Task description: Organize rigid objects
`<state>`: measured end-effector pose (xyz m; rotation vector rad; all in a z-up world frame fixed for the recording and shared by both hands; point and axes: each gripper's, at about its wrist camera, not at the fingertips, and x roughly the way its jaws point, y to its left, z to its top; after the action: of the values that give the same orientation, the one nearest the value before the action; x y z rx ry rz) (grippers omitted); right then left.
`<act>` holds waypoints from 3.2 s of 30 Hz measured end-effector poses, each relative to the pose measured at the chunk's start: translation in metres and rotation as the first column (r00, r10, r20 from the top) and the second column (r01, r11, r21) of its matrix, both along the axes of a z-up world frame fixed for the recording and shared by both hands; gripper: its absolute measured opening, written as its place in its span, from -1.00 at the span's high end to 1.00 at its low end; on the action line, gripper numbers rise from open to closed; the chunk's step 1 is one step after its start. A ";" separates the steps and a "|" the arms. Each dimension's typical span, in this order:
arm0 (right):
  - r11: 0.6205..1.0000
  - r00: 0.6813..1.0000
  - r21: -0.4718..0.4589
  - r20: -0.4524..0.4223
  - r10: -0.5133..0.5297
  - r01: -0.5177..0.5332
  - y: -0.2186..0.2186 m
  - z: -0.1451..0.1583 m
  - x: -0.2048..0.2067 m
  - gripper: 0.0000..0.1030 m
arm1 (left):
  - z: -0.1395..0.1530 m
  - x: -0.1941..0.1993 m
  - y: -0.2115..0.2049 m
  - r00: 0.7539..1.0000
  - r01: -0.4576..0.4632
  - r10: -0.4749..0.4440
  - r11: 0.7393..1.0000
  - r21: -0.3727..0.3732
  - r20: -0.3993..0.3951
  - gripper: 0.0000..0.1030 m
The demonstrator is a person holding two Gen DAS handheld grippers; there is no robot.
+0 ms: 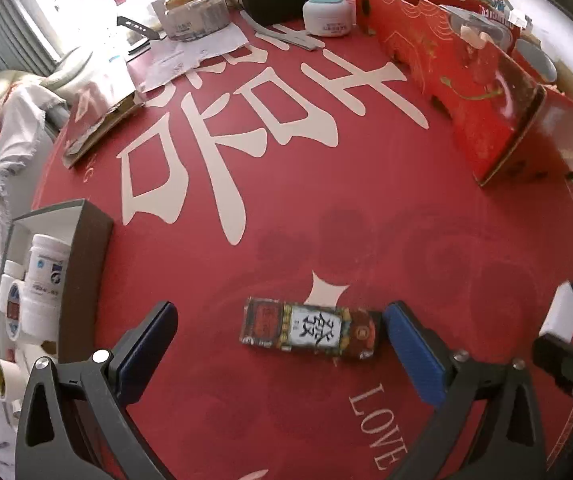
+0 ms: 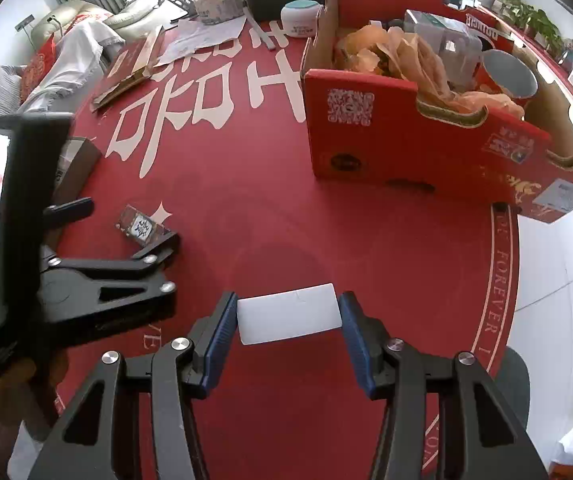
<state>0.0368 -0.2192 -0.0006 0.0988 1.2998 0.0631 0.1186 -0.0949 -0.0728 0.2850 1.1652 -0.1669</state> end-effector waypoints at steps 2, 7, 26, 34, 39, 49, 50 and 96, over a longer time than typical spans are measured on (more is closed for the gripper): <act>1.000 1.000 0.007 -0.005 0.001 -0.001 0.001 -0.001 -0.001 -0.02 | -0.001 0.002 0.003 1.000 0.006 -0.006 1.000 -0.028 0.003 -1.00; 1.000 1.000 0.020 -0.018 -0.006 0.007 0.002 -0.003 -0.001 -0.02 | -0.007 0.012 0.021 0.996 -0.066 0.058 0.988 -0.140 -0.066 -1.00; 1.000 1.000 0.020 -0.006 0.000 0.000 0.002 0.010 -0.015 -0.02 | 0.000 -0.043 0.006 0.990 -0.107 0.095 0.987 -0.119 -0.107 -0.42; 0.999 1.000 0.030 0.025 0.017 -0.017 0.009 0.024 -0.023 -0.02 | 0.041 -0.063 0.038 0.973 -0.232 0.226 0.960 -0.158 -0.056 -0.42; 0.998 0.997 0.036 0.066 0.050 -0.052 0.024 0.039 -0.022 -0.02 | 0.072 -0.076 0.060 0.949 -0.312 0.313 0.928 -0.202 -0.028 -0.42; 0.991 0.982 0.056 0.153 0.113 -0.122 0.057 0.076 -0.018 -0.02 | 0.114 -0.095 0.096 0.898 -0.424 0.438 0.884 -0.198 0.033 -0.42; 0.990 0.980 0.054 0.159 0.119 -0.129 0.060 0.078 -0.017 -0.02 | 0.117 -0.098 0.101 0.891 -0.437 0.452 0.878 -0.196 0.038 -0.42; 0.861 0.859 0.064 0.139 0.493 -0.505 0.248 0.090 0.052 -0.02 | 0.108 -0.118 0.266 0.557 -0.816 0.829 0.557 -0.151 0.049 -0.42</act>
<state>0.0889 0.0289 0.0891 -0.1617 1.1744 0.5741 0.0007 0.1706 0.0353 -0.3842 1.0587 0.6270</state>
